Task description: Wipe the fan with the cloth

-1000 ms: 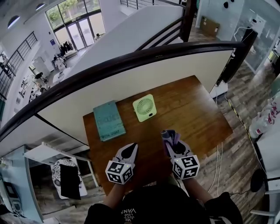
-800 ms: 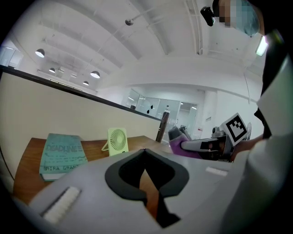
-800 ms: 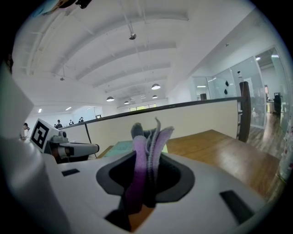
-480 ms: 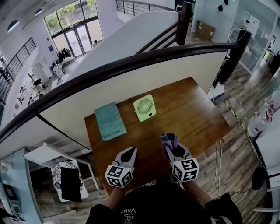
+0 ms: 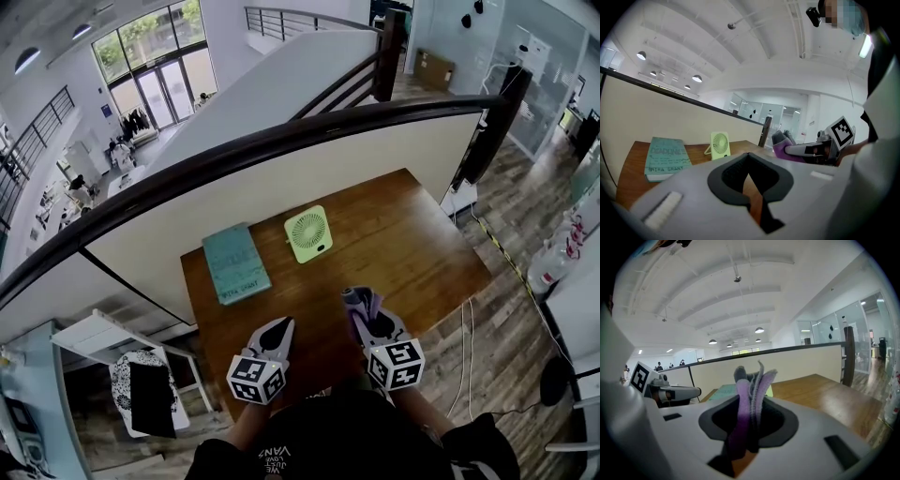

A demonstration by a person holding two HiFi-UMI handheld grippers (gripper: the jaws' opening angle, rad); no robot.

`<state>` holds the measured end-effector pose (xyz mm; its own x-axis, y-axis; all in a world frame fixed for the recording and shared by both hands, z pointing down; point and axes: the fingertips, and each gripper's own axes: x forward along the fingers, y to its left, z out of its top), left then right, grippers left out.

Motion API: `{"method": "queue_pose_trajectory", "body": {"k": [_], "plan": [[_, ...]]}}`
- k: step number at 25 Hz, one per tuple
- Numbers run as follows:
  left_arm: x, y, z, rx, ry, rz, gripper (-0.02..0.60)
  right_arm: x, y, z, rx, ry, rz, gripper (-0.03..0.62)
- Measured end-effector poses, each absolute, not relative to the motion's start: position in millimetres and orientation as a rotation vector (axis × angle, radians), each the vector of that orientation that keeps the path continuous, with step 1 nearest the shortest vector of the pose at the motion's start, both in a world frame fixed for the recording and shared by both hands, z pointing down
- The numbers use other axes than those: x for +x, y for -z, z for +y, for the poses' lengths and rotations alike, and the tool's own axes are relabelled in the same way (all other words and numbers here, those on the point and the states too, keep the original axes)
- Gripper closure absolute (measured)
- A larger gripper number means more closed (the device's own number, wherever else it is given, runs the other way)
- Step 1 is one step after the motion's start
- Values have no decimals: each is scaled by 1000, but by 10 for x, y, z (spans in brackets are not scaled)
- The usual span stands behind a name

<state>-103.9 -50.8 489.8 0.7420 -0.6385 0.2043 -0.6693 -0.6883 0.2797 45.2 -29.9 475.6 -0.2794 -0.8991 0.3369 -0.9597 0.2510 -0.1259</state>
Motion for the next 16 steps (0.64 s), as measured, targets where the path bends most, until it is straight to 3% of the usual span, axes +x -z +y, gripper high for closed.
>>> {"method": "queue_pose_trajectory", "body": {"k": [16], "plan": [[-1084,-4935,-574,2588,-138,-1028,571,464,-4770,-330,1756,-468,-2317,477]]}}
